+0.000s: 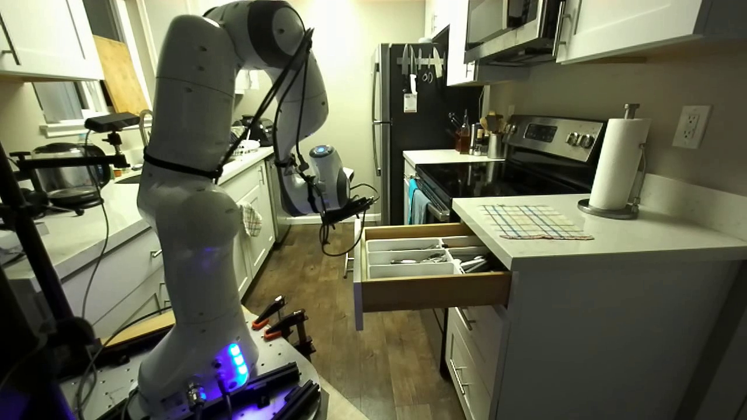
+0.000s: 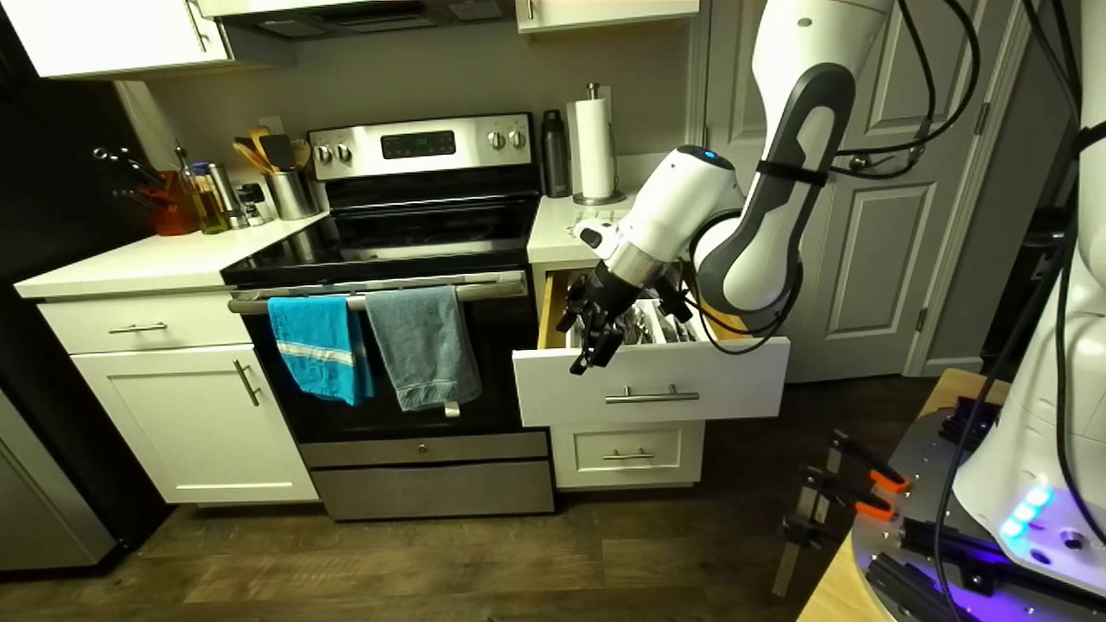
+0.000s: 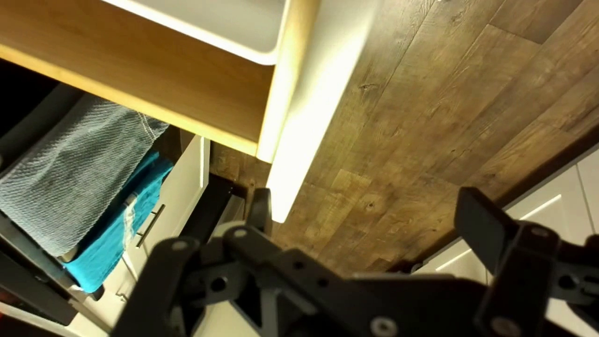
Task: Open the top drawer of the cabinet on the right
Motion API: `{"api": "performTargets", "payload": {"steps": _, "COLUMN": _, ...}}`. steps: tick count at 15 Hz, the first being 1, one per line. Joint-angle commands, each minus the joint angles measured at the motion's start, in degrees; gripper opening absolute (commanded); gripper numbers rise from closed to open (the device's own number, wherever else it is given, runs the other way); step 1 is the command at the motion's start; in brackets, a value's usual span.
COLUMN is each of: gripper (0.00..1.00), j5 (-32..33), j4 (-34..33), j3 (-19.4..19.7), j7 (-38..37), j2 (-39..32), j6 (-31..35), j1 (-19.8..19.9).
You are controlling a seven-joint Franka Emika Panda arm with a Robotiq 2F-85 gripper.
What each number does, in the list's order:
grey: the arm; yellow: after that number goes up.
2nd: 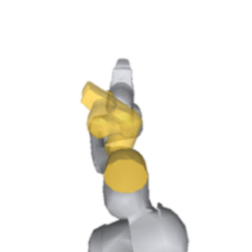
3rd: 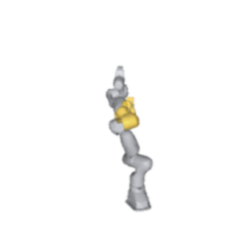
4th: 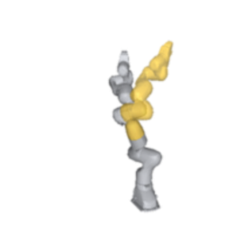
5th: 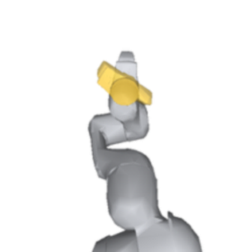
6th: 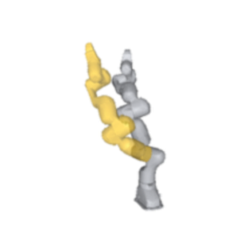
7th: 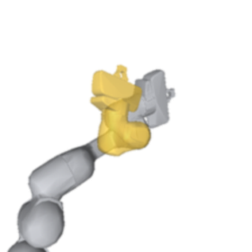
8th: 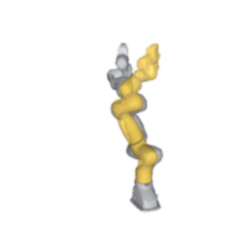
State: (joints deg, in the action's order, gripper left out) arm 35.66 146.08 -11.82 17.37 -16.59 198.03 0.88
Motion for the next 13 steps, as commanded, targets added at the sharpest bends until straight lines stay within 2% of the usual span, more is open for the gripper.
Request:
{"api": "performTargets", "payload": {"steps": 1, "gripper": 1.00, "j5": 1.2, "j4": 1.2, "j3": -5.0, "j7": -2.4, "j2": 2.0, "j6": 0.0, "j1": 9.5}}
{"api": "performTargets", "payload": {"steps": 4, "gripper": 1.00, "j5": 0.6, "j4": 0.8, "j3": -8.9, "j7": -2.7, "j2": 2.9, "j6": 0.0, "j1": 16.7}}
{"api": "performTargets", "payload": {"steps": 7, "gripper": 1.00, "j5": -0.7, "j4": 0.4, "j3": -11.5, "j7": -1.5, "j2": 4.0, "j6": 0.0, "j1": 21.6}}
{"api": "performTargets", "payload": {"steps": 11, "gripper": 1.00, "j5": -2.5, "j4": 0.6, "j3": -12.3, "j7": -1.0, "j2": 5.2, "j6": 0.0, "j1": 24.6}}
{"api": "performTargets", "payload": {"steps": 12, "gripper": 1.00, "j5": -1.1, "j4": -0.6, "j3": -10.9, "j7": -0.6, "j2": 3.3, "j6": 0.0, "j1": 22.9}}
{"api": "performTargets", "payload": {"steps": 13, "gripper": 1.00, "j5": -1.3, "j4": -0.6, "j3": -11.1, "j7": -0.6, "j2": 3.5, "j6": 0.0, "j1": 23.4}}
